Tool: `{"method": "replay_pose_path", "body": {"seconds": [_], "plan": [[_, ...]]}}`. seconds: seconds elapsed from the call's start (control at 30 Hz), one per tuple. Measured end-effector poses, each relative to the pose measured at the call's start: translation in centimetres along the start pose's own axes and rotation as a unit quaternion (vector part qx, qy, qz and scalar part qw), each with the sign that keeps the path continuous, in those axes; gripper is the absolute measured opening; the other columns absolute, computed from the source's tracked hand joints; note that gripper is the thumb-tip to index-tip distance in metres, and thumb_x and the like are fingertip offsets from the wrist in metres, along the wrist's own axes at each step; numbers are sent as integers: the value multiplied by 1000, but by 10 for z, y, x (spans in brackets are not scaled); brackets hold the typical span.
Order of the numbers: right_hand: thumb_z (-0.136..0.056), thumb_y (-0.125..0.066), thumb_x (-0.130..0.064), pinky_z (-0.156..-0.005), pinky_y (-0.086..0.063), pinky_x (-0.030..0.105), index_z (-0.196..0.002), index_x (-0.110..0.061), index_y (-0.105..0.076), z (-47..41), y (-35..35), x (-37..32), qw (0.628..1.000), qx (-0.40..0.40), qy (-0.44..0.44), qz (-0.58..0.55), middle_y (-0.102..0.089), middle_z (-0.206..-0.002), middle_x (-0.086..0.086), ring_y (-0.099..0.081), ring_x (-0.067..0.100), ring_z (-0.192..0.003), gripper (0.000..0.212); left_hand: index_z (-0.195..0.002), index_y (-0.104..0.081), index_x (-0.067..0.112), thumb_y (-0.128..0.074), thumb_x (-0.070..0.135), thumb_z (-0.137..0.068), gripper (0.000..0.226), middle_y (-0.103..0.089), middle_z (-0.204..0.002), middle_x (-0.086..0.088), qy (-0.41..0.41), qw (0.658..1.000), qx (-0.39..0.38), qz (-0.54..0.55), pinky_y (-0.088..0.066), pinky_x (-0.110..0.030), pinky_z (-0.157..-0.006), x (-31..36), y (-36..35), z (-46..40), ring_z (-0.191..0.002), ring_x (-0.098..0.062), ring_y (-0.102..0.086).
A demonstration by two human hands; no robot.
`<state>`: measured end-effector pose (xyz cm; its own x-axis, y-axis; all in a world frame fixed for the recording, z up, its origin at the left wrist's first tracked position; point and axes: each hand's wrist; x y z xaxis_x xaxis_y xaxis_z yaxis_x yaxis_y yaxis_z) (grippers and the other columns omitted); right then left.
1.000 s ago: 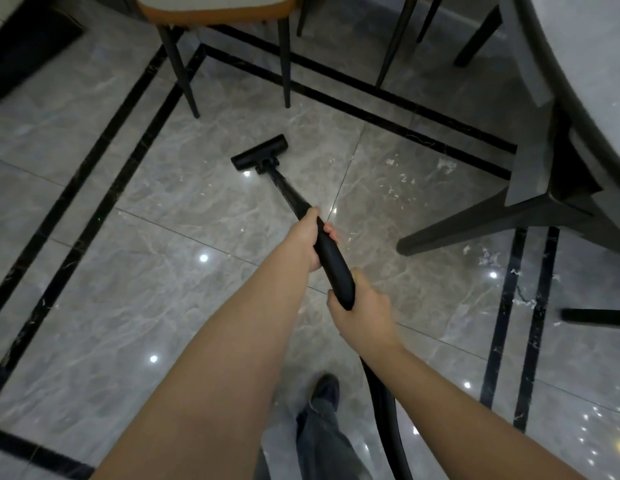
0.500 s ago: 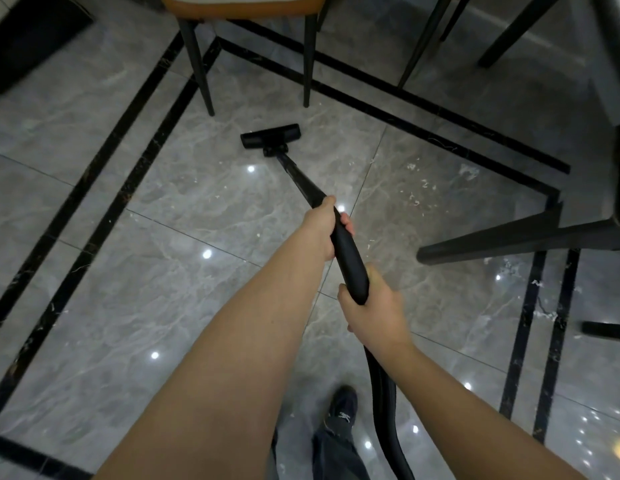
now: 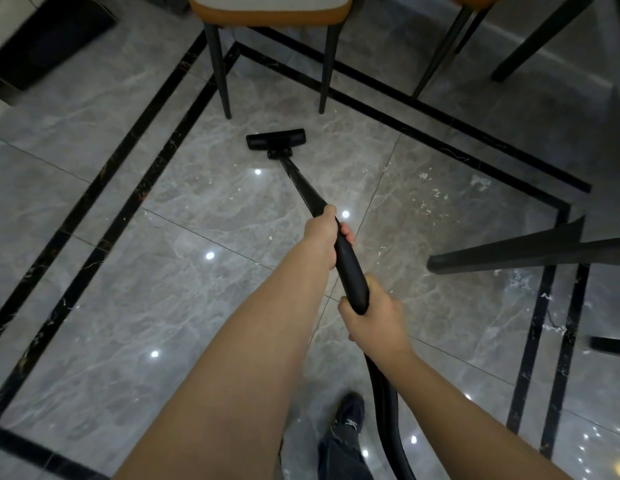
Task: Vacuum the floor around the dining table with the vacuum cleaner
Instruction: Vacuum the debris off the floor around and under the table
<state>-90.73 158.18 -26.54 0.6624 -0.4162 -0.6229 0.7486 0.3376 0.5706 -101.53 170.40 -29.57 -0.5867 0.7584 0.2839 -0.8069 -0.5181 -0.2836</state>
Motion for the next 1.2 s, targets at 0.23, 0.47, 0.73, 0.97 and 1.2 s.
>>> {"method": "replay_pose_path", "body": {"seconds": [0.23, 0.47, 0.73, 0.97, 1.2], "plan": [[-90, -66, -15, -55, -58, 48, -96, -25, -55, 55, 18, 28, 999, -29, -22, 26, -57, -64, 16, -58, 33, -53, 16, -81, -48, 9, -54, 30, -97, 26, -44, -49, -1, 26, 999, 14, 29, -37, -18, -39, -54, 7, 29, -30, -12, -38], [-87, -67, -11, -54, -55, 52, -91, -23, -55, 100, 27, 26, 997, -48, -36, 50, -57, -62, 21, -58, 35, -52, 16, -78, -49, 10, -54, 30, -96, 28, -46, -44, 0, 26, 997, 43, 61, -37, -21, -44, -83, 20, 65, -29, -12, -40], [-84, -66, -19, -63, -62, 51, -98, -16, -61, 31, -16, -19, 996, -88, -20, 7, -62, -73, 7, -69, 34, -68, 15, -76, -46, 10, -57, 31, -96, 31, -44, -42, 0, -6, 993, 59, 100, -37, -15, -35, -9, 52, 25, -26, -11, -38], [-81, -68, -49, -68, -63, 43, -67, -29, -54, 63, -29, -13, 989, -103, -84, 59, -62, -63, 0, -73, 26, -64, 28, -83, -50, 10, -60, 28, -95, 23, -48, -55, 0, -3, 989, 75, 125, -37, -17, -35, -44, 78, 48, -32, -8, -41], [-83, -66, -32, -71, -62, 44, -85, -28, -56, 33, -46, -32, 992, -108, -22, 64, -66, -76, 1, -70, 27, -74, 11, -93, -51, 8, -54, 25, -97, 17, -48, -60, -3, -31, 991, 117, 65, -40, -18, -39, -7, 86, 36, -40, -12, -43]]}}
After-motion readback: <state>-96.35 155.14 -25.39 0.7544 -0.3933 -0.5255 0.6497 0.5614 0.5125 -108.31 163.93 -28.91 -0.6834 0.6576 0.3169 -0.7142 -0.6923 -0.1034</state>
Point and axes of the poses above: each hand's wrist, its own z-axis away from the middle knuckle, its own y-axis out of the back of the hand, x = y × z
